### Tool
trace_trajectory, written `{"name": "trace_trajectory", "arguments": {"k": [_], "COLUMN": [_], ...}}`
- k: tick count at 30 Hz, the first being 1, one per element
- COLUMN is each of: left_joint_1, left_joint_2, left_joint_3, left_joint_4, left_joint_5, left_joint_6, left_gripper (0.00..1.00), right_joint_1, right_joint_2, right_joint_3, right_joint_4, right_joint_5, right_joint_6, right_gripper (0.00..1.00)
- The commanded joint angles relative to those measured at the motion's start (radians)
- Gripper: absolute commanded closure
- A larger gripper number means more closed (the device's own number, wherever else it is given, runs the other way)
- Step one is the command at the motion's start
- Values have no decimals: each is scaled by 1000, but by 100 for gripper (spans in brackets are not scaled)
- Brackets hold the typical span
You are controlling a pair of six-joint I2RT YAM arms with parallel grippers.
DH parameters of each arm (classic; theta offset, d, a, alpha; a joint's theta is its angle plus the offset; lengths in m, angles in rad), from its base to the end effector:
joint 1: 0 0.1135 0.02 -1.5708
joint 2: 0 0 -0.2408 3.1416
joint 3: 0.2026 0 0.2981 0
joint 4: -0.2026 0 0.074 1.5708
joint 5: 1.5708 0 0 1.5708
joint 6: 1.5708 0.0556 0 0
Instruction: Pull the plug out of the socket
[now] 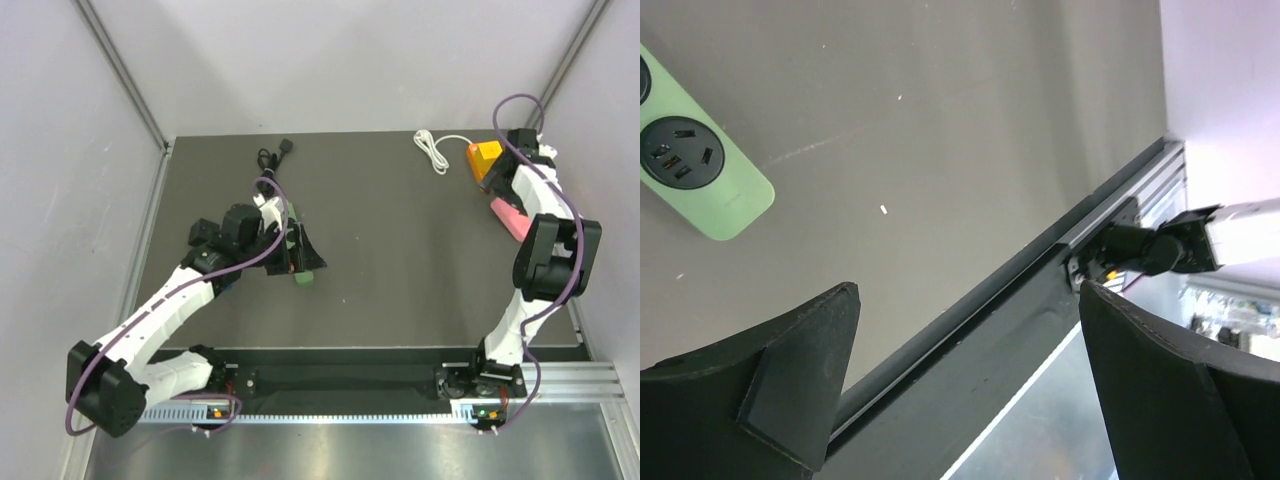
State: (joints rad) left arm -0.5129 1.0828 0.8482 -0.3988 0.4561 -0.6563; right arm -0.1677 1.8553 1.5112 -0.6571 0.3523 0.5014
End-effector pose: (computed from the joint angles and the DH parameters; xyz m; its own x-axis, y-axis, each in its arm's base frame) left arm 0.2537 -0.1710 0.2433 -0.8662 -0.1409 -0.4795 0.2794 0.6590 -0.6984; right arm 0.4412 -0.0942 0.1963 -0.5646 0.5531 -0.6126 0.6974 0.7167 0.0044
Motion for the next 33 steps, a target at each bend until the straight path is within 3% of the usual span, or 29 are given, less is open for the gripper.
{"name": "trace_trajectory", "arguments": {"k": [1,7,10,16,22,28,30,33], "left_joint_1": [-4,-4,-3,-3,-1,-3,-3,-3], "left_joint_2": [18,129,175,253,298,316,316,316], "left_joint_3": [23,66,94,114,173,204,207,210], "left_joint_4": [-8,21,15,37,-26,-43,-41,-41], "left_joint_5": [22,75,95,118,108,107,108,107], "left_joint_6": [83,129,150,161,198,201,199,195], "left_gripper": [5,5,5,5,6,6,6,6], "right_joint_1": [-45,-153,-176,-223,-224,-224,-225,-225], "right_joint_2": [27,15,19,82,163,180,188,199], "right_joint_3": [50,-8,-3,58,125,118,118,124], "right_joint_4": [-19,66,96,172,157,168,174,172], "right_joint_5": [44,-84,-60,-191,-223,-223,-234,-233], "right_joint_6": [-76,-98,-139,-173,-175,-166,-169,-176], "right_gripper": [0,0,2,21,38,41,48,68]}}
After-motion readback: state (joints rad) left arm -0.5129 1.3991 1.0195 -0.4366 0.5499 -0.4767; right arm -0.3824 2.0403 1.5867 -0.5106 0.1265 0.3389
